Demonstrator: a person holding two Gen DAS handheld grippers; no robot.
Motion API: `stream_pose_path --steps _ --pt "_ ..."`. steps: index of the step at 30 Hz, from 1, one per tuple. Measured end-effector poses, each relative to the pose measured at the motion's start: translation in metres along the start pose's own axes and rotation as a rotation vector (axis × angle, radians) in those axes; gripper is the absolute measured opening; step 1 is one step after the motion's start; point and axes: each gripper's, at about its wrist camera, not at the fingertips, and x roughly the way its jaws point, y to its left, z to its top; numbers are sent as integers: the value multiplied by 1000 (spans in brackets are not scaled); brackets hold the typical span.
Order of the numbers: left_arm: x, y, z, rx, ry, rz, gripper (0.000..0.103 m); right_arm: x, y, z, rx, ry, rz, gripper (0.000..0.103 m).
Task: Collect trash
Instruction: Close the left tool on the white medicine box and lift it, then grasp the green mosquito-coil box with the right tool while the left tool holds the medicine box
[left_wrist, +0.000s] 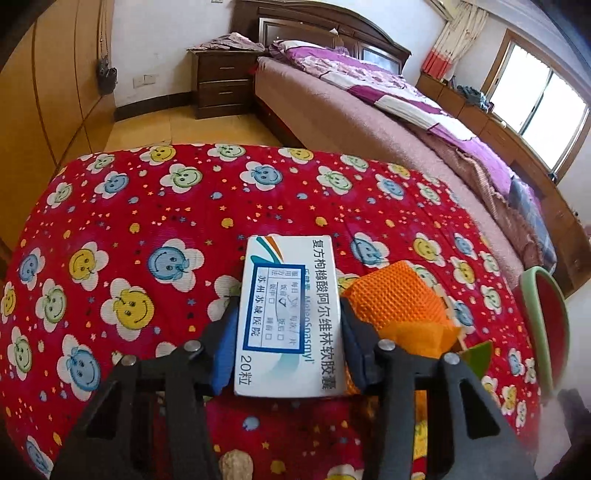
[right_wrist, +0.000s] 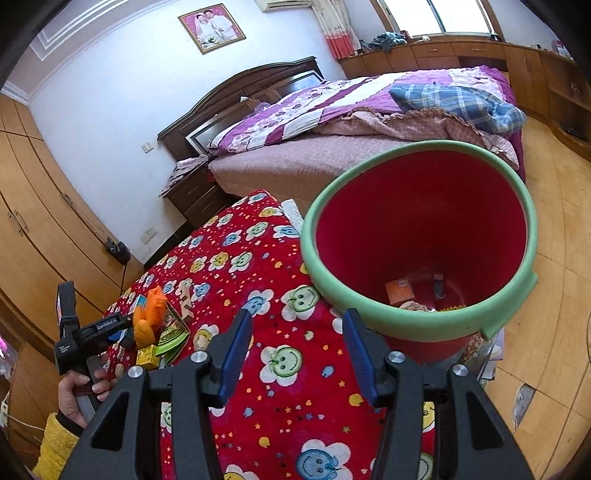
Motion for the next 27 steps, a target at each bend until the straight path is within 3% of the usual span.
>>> stream_pose_path --steps 14,22,27 --pt "-83 20 -28 -47 -107 -20 50 3 48 -6 -111 48 104 54" --pt "-102 38 -48 -88 -130 1 50 24 89 -10 -203 97 144 54" --pt "-105 45 -58 -97 -152 26 50 47 116 -17 -297 158 178 65"
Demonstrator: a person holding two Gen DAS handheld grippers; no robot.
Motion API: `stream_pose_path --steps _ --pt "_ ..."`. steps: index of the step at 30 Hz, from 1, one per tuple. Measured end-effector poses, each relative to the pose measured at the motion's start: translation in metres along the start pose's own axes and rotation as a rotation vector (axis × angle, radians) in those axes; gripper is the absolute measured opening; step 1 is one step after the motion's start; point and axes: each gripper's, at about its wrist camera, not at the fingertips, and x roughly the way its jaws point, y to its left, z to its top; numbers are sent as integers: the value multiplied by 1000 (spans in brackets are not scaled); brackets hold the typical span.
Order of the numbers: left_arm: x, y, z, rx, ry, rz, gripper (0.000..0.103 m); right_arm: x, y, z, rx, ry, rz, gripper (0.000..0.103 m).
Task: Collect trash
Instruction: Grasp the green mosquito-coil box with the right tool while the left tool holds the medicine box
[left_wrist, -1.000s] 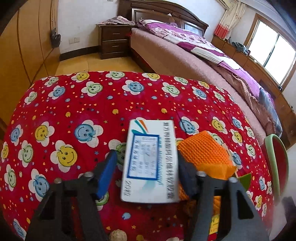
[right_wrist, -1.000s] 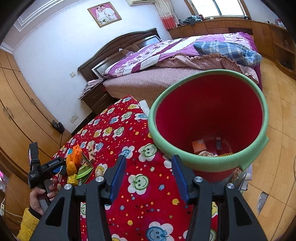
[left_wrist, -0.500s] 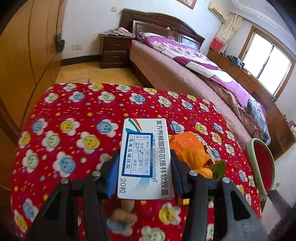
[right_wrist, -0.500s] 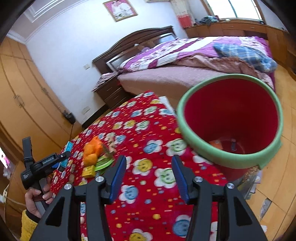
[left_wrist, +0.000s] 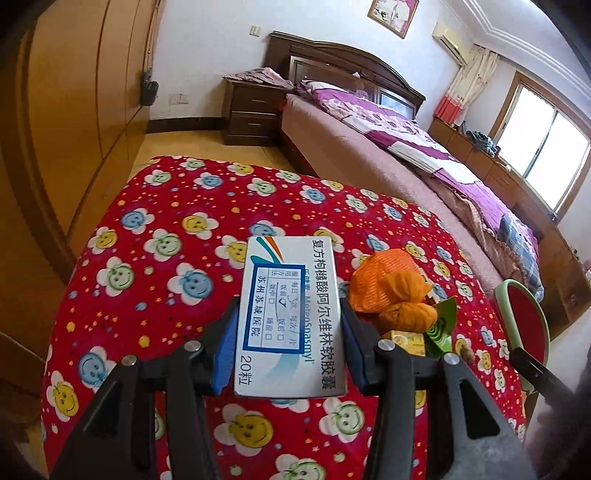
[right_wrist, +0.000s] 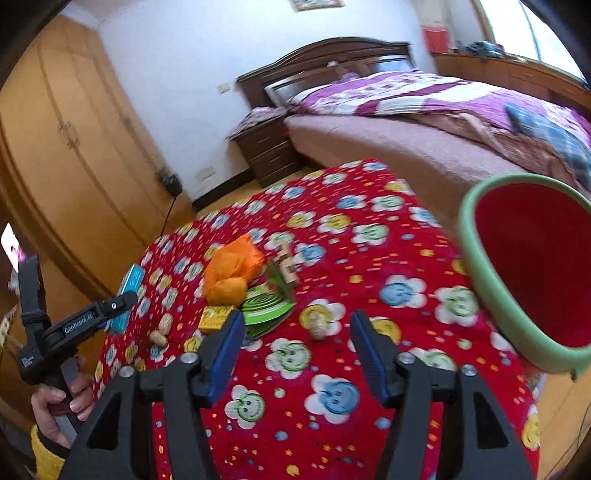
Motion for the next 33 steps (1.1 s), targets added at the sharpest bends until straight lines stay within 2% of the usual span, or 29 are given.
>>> stream_pose_path --steps 4,9,15,18,23,24,29,33 --pt "0 4 -5 -6 -6 12 50 26 10 3 -47 64 17 76" --pt "3 9 -8 -25 -8 12 50 55 24 5 -124 136 -19 77" --pt "9 13 -10 -49 10 -7 50 81 38 6 -262 192 -132 77" --pt "10 13 -10 -49 11 -12 50 95 35 10 -253 233 -138 77" --pt "13 12 -11 -51 14 -18 50 108 39 16 -282 228 -149 77" --pt "14 12 -11 -52 15 -20 50 109 40 16 -285 226 -152 76" --pt "15 8 -12 -48 18 -21 50 108 45 13 -309 180 -180 54" --pt "13 4 -13 -49 18 -32 50 104 45 10 -298 169 -175 53"
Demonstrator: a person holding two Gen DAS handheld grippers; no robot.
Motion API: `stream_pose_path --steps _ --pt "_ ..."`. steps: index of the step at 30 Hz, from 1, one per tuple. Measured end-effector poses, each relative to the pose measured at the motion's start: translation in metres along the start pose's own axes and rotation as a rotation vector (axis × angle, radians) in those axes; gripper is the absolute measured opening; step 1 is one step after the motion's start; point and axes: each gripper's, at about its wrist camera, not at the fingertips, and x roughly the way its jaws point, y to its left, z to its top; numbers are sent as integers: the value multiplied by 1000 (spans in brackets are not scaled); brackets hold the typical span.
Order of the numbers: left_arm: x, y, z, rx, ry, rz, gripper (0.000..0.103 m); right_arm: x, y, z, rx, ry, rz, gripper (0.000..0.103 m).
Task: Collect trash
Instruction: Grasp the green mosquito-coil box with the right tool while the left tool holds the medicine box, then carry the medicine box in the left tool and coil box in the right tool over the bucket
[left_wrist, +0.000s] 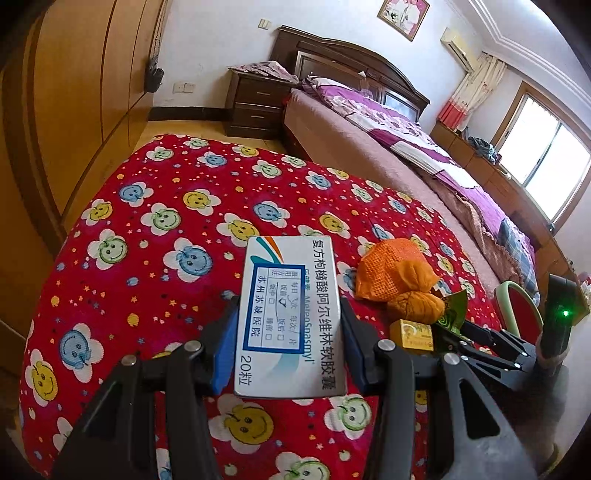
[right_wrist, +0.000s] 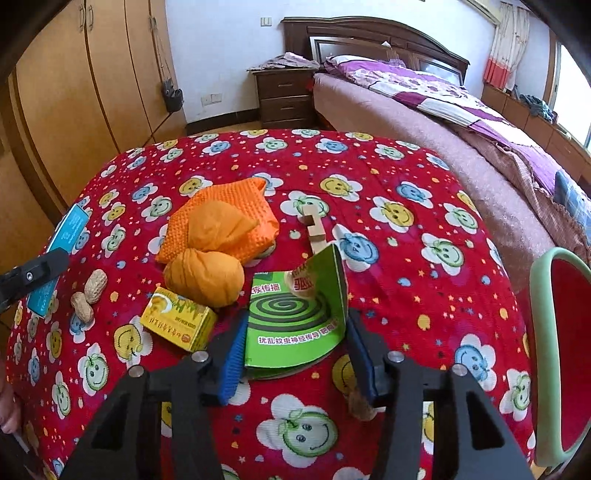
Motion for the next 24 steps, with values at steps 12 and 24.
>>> stream_pose_path --steps 12,24 --pt "-25 -22 -9 30 -22 -51 50 -54 -9 -20 114 -89 95 53" --pt "-65 -53 -16 84 -63 -102 50 -126 -25 -39 190 -227 130 53"
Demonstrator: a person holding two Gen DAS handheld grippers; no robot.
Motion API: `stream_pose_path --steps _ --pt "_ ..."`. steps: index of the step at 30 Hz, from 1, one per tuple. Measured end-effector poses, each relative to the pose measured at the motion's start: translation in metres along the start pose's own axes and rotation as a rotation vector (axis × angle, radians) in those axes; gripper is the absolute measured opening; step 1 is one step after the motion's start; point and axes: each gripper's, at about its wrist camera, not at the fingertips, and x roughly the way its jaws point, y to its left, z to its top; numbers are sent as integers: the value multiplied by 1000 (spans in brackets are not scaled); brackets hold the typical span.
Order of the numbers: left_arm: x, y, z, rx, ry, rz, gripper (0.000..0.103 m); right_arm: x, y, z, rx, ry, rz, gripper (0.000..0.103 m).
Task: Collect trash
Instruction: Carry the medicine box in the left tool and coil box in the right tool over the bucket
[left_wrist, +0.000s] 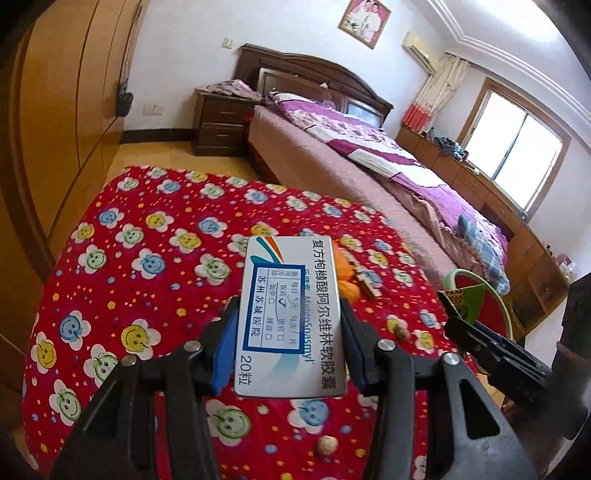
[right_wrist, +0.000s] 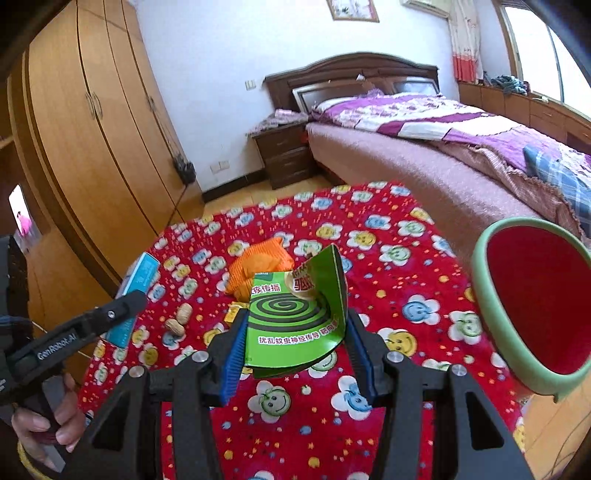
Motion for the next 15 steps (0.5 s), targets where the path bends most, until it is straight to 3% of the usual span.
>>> stream_pose_path --steps 15 --pt "-35 -76 9 129 -38 -110 50 -85 -39 1 75 -172 -47 53"
